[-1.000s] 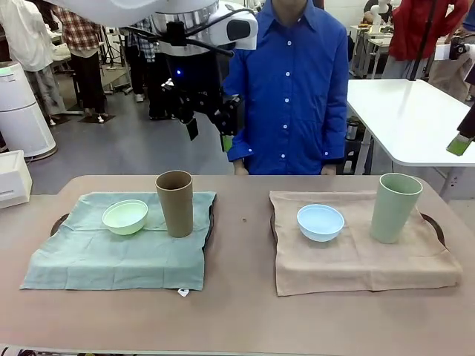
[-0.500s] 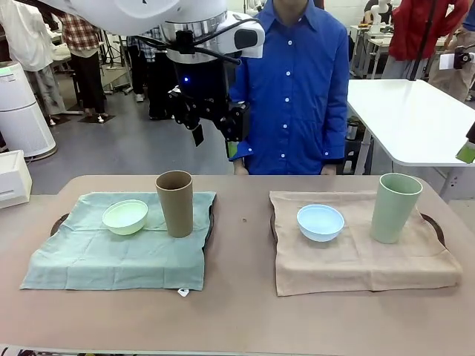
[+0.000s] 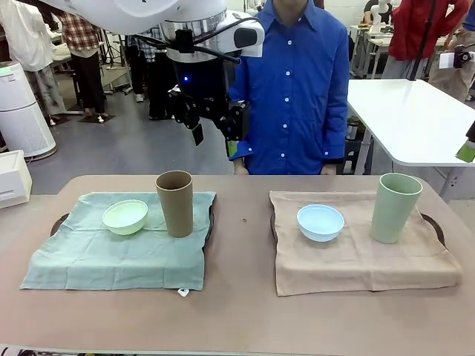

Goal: Set up a tray with a mat and arrange the tableware.
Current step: Place the Picnic Bowl and Reusable plastic cup back onto the Handle tray in front of the human's position.

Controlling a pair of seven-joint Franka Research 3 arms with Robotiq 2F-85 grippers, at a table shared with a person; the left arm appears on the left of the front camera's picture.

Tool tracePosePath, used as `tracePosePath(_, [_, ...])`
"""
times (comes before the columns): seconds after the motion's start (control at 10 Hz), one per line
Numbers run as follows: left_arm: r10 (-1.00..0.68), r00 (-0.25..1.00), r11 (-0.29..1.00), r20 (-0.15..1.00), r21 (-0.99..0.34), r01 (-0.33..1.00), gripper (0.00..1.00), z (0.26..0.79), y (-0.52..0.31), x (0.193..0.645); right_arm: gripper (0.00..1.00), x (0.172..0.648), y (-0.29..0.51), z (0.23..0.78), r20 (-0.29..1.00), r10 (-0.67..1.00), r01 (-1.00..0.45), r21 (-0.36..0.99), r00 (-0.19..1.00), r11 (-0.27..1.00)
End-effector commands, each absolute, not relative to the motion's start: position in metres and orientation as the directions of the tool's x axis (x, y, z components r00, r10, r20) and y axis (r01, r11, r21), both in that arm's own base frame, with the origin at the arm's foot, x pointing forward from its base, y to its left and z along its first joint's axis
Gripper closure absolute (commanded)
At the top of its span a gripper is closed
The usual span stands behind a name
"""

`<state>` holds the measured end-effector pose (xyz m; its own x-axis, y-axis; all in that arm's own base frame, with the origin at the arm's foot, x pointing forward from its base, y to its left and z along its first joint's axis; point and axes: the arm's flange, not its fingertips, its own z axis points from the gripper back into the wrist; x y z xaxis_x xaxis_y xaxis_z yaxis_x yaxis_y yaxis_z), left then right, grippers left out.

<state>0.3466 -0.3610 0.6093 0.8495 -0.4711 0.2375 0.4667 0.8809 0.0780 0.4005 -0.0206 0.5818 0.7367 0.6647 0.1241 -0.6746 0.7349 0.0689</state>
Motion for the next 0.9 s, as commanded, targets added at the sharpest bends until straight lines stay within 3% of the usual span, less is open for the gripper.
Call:
tracePosePath(0.0, [-0.471, 0.849, 0.881, 0.237, 0.078, 0.467, 0.26, 0.609, -0.361, 0.347, 0.00, 0.401, -0.021, 0.582, 0.124, 0.665, -0.675, 0.069, 0.737, 0.735])
tracePosePath(0.2, [-0.429, 0.844, 0.864, 0.323, -0.126, 0.487, 0.26, 0.664, -0.296, 0.350, 0.00, 0.404, -0.022, 0.603, 0.110, 0.556, -0.557, -0.030, 0.824, 0.830])
tracePosePath(0.3, [-0.387, 0.875, 0.869, 0.289, -0.204, 0.452, 0.26, 0.665, -0.243, 0.348, 0.00, 0.406, -0.038, 0.606, 0.101, 0.505, -0.506, -0.015, 0.857, 0.862])
tracePosePath(0.5, [-0.298, 0.911, 0.848, 0.287, -0.358, 0.390, 0.26, 0.663, -0.164, 0.339, 0.00, 0.409, -0.060, 0.607, 0.073, 0.418, -0.424, 0.097, 0.906, 0.901])
tracePosePath(0.6, [-0.241, 0.922, 0.815, 0.302, -0.452, 0.361, 0.26, 0.660, -0.133, 0.335, 0.00, 0.414, -0.070, 0.607, 0.071, 0.365, -0.371, 0.235, 0.928, 0.899])
tracePosePath(0.7, [-0.144, 0.936, 0.790, 0.322, -0.531, 0.305, 0.26, 0.656, -0.100, 0.330, 0.00, 0.413, -0.076, 0.607, 0.071, 0.355, -0.362, 0.218, 0.932, 0.907])
tracePosePath(0.8, [-0.282, 0.907, 0.838, 0.312, -0.380, 0.391, 0.26, 0.680, -0.151, 0.343, 0.00, 0.407, -0.070, 0.611, 0.103, 0.424, -0.435, 0.144, 0.900, 0.889])
